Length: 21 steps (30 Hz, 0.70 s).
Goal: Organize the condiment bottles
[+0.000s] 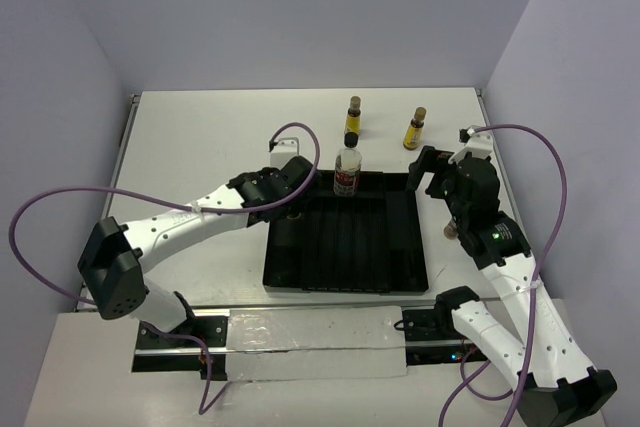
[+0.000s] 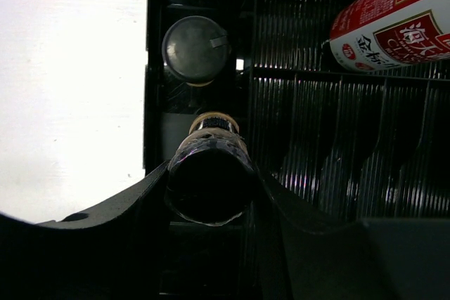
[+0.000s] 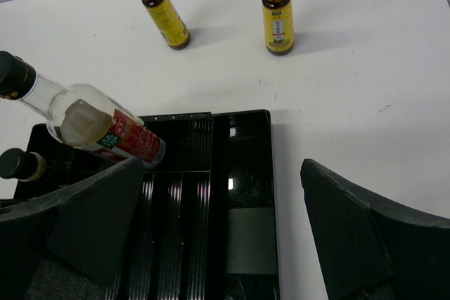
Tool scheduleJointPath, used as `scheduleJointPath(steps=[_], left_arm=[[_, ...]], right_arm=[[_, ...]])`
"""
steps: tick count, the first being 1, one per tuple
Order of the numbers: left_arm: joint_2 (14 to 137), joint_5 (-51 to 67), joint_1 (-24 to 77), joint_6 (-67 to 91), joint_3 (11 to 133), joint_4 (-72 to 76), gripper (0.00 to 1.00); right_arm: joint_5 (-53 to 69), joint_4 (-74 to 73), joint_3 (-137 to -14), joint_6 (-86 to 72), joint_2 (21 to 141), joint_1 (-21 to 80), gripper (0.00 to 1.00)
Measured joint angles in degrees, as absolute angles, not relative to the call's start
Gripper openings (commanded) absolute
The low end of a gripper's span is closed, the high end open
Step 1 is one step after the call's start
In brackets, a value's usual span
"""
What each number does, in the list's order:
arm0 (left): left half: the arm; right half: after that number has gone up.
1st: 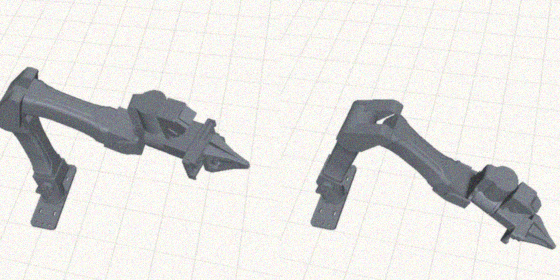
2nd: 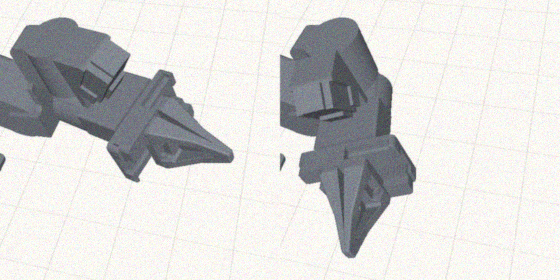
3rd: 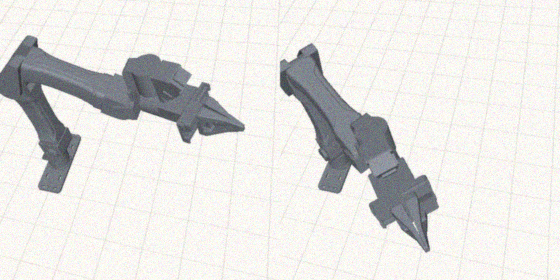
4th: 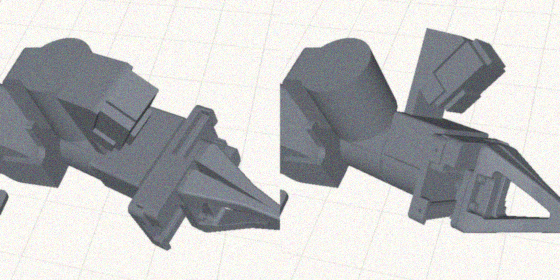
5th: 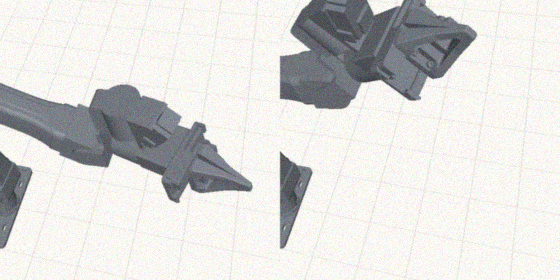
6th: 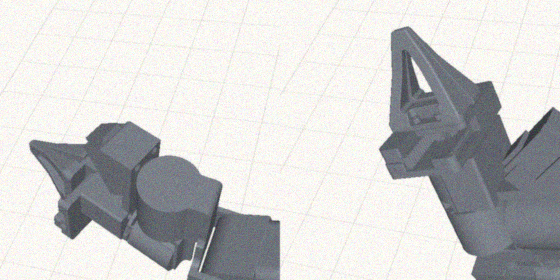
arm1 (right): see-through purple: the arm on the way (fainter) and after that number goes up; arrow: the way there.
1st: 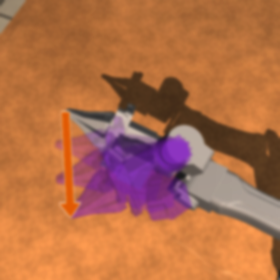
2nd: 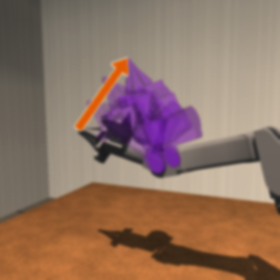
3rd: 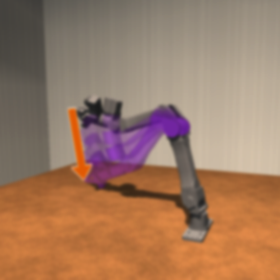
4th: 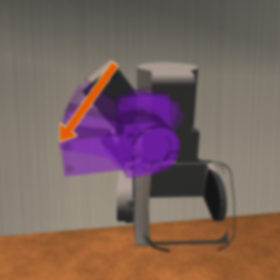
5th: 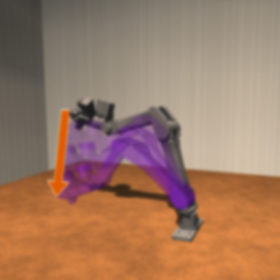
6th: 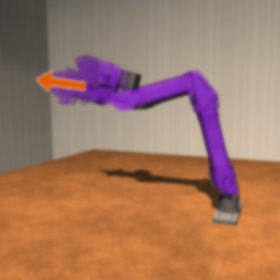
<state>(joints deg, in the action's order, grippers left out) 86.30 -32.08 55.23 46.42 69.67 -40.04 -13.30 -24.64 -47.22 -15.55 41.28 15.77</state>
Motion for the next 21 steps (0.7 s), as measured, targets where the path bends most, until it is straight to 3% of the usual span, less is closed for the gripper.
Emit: scheduleJointPath(steps=[21], left_arm=[[91.9,-34.7,56.5,51.2,66.0,-37.1,0.1]], right_arm=[[-13.3,-24.9,-47.2,-15.6,41.2,15.8,1.0]])
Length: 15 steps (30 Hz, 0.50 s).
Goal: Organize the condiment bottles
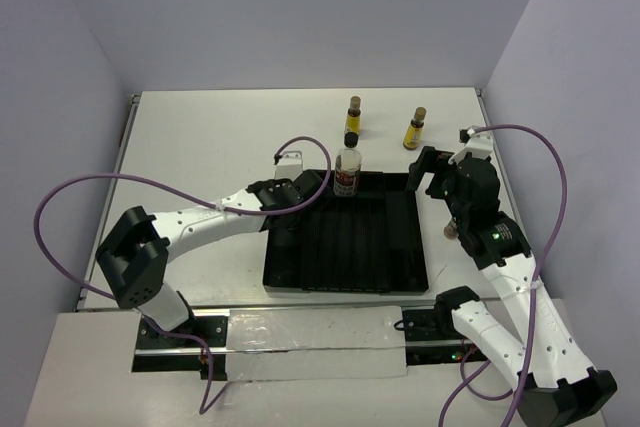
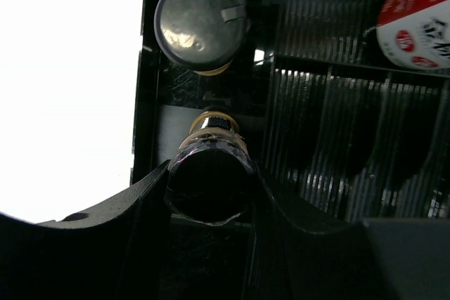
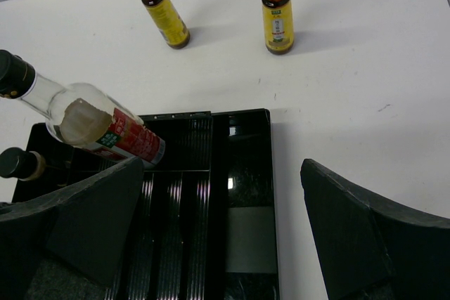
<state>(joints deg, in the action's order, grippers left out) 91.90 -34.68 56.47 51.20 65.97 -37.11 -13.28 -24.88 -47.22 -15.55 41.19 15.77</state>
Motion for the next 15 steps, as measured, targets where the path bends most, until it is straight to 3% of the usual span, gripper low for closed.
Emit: scheduleJointPath(steps=[4,7,15], left_arm=[[92.6,-35.1,56.5,52.4,65.3,-36.9,0.1],[92.6,-35.6,56.5,53.2,65.1,-36.8,0.18],[92.6,-36.1,56.5,53.9,65.0,-37.0,0.67]], right_arm=[[-13.3,-24.9,-47.2,-15.6,41.2,15.8,1.0],[-13.3,-24.9,-47.2,-15.6,41.2,15.8,1.0],[-13.5,-25.7,-47.4,-15.6,41.4,15.8,1.0]])
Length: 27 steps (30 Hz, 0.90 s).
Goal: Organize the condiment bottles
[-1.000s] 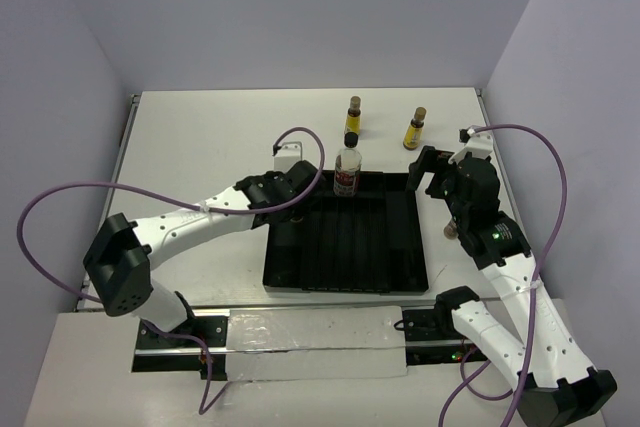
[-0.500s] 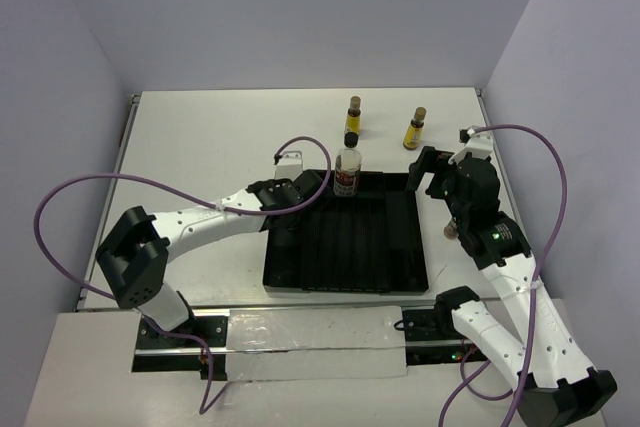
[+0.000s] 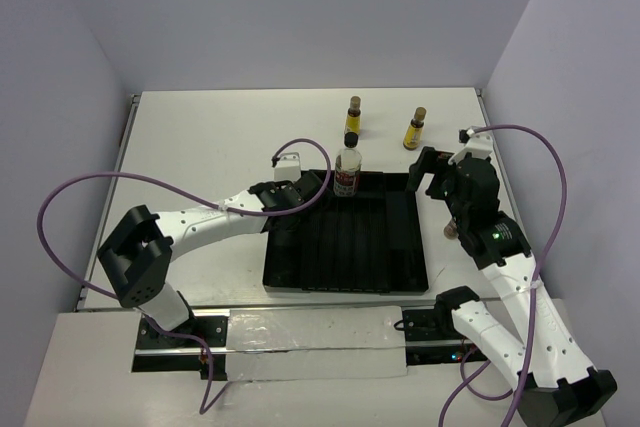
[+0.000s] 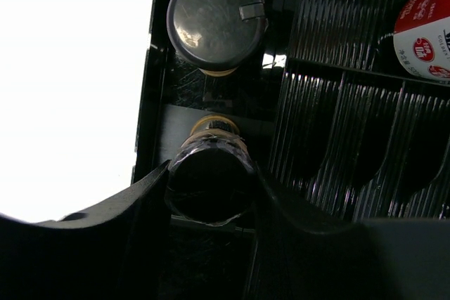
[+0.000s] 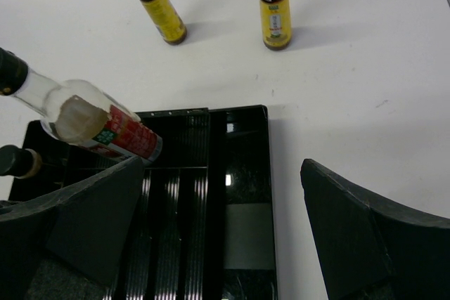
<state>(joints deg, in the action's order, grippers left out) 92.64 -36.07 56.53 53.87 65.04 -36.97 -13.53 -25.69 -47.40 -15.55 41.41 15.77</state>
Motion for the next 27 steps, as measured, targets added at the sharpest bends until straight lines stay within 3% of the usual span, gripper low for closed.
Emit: scheduleJointPath(steps=[2,6,15,27], left_arm=[[92.6,-36.1,56.5,54.0,64.6,-37.1,0.8],[92.6,-36.2,56.5,54.5,64.0,-38.8,0.91],[91.2,-37.2,56.6,54.1,67.9,-43.8,0.93],[75.9,-42.0,56.7,50.2,78.3,-46.4,0.92]], right_arm=[[-15.0,-27.1,-48.1,-15.6,42.1,15.8,1.0],[-19.8,-30.2,-49.4,-15.5,43.4,15.8,1.0],[-31.5,-36.5,-51.7,-15.5,46.5,15.1,1.0],[-32.0,-37.3,-43.7,-15.5,51.1,7.0,1.0]])
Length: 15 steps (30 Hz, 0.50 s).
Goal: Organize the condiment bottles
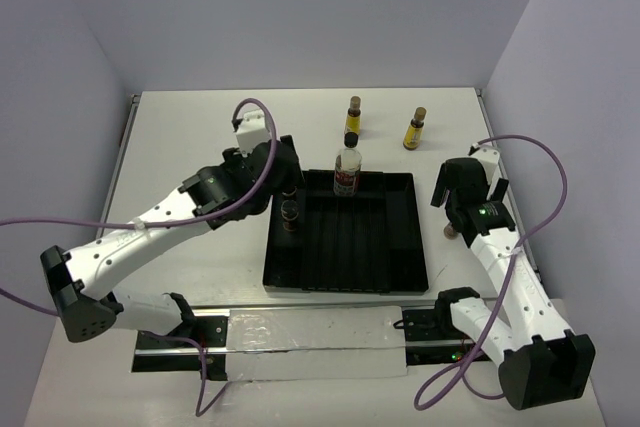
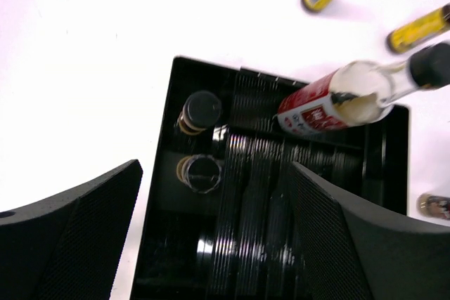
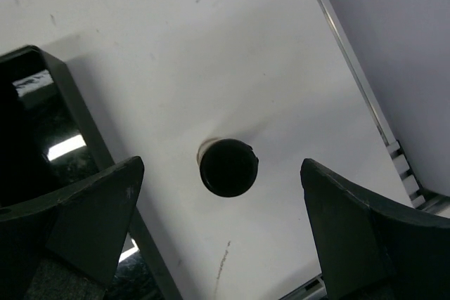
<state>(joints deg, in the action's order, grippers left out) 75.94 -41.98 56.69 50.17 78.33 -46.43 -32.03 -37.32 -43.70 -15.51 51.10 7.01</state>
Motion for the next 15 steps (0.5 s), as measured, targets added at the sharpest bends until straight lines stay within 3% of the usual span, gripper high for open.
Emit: scheduleJointPath(steps=[11,15], left_arm=[[76.2,-43.3,56.7,49.1,77.6,-46.8,0.92],[76.2,-43.3,56.5,49.1,76.4,-46.8,0.92]], right_arm=[[-27.4,-34.3,-36.7,-15.5,51.7,1.6,0.94],[-25.0,-32.8,-34.7,-15.5,51.7,-0.7,0.86]])
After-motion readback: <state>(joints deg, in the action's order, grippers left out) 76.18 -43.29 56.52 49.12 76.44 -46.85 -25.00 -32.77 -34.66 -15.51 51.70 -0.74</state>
